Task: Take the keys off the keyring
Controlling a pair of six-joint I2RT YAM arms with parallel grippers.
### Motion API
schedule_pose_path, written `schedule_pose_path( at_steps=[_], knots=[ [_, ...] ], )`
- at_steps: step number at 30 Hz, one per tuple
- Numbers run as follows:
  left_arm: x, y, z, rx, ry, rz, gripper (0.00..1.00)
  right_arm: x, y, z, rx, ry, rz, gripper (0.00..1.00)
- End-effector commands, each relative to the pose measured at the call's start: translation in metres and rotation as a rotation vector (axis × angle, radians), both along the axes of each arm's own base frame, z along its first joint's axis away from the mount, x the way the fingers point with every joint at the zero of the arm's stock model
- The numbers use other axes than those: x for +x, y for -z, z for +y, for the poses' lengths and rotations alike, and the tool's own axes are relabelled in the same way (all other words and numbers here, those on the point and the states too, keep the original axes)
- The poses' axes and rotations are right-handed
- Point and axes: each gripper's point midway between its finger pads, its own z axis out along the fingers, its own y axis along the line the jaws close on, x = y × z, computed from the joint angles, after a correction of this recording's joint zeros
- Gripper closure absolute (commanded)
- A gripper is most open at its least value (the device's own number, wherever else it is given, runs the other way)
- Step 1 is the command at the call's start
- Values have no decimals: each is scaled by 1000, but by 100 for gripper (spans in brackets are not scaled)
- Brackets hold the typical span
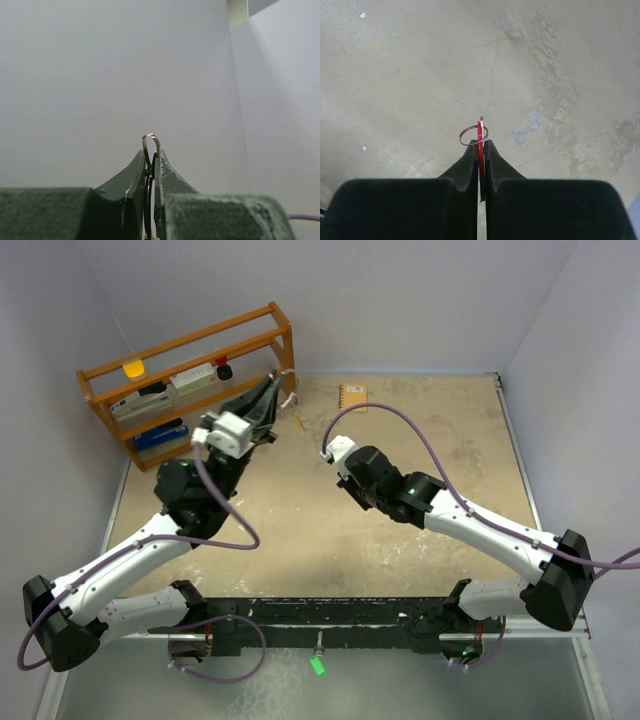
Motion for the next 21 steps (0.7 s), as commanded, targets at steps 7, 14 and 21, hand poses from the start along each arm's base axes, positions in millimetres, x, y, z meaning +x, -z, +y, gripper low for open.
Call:
schedule_pose_path(
  at_steps=[7, 14, 21],
  knots=[
    [-1, 15, 20, -43, -48, 35, 100, 41, -63, -35, 91, 269, -239, 100],
    [0, 50, 18, -31, -2, 168, 100, 90, -25, -88, 320, 487, -98, 100],
    [5, 75, 2, -30, 86, 314, 100, 115, 35, -89, 343, 522, -5, 100]
  ],
)
